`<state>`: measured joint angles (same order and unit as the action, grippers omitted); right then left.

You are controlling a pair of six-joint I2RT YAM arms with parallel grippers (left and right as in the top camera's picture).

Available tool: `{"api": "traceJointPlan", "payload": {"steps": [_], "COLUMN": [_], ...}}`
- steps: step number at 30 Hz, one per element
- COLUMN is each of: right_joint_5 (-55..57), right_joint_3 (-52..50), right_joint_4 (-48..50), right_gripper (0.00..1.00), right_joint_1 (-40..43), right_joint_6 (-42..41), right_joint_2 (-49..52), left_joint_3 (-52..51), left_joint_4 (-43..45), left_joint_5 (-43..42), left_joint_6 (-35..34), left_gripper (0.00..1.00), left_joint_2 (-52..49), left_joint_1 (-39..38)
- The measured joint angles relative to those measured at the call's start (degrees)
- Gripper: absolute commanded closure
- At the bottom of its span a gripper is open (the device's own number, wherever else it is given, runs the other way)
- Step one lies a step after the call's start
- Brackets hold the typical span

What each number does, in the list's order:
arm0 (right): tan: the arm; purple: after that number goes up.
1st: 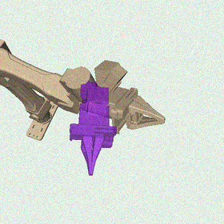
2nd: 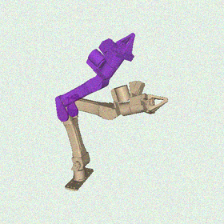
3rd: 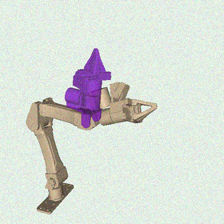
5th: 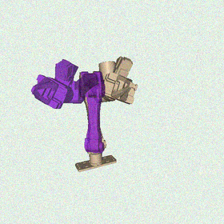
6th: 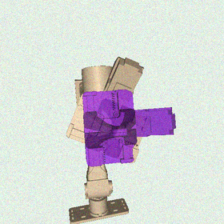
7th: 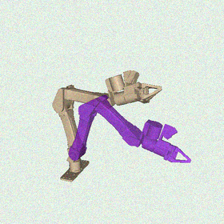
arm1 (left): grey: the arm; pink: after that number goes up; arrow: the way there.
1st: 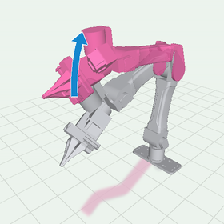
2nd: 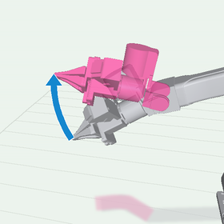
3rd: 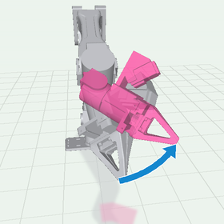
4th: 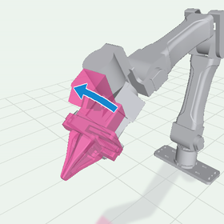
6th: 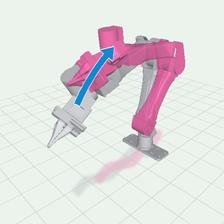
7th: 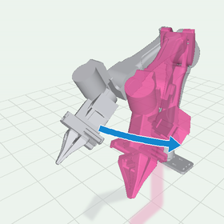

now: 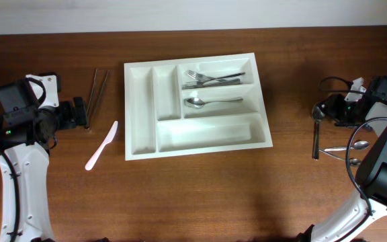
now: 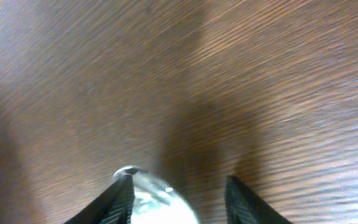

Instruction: Pack container

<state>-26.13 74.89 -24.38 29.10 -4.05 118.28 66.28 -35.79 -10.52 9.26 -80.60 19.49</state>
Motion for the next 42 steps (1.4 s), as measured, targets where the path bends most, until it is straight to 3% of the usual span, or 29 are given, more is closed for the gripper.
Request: {"api": "traceJointPlan", "payload": {"steps": [6,11,16,24,42], "right_joint_5": [-4.7,-5.9,-6.6,-6.4,-8.9], "right_joint_3": [0.0,0.0,0.0,0.0,-0.1], "right_joint_4": [-2.4,-4.4,-4.7,-4.7,-0.8], "right_gripper": [0.54,0.71,0.76,0.96,0.96], "right_joint_1": [0.0,0.0,0.0,0.0,0.6], "right_joint_6": [0.2,0.6,0.2,0.2,0.0], "right_joint_2": [0.3,0.5,0.9,1.4,2.0], "left_joint_3": [0.0,0.0,0.0,0.0,0.0], "left_joint_4": [0.0,0.0,0.0,0.0,0.0], "left_joint_5": [0.0,0.0,0.0,0.0,0.0], "left_joint_6": [0.0,0.0,0.0,0.0,0.0], "left_gripper": [0.01,0.01,0.01,0.01,0.01], "left_joint_2": [0.0,0.0,0.0,0.0,0.0], "left_joint_1": [0.0,0.0,0.0,0.0,0.0]}}
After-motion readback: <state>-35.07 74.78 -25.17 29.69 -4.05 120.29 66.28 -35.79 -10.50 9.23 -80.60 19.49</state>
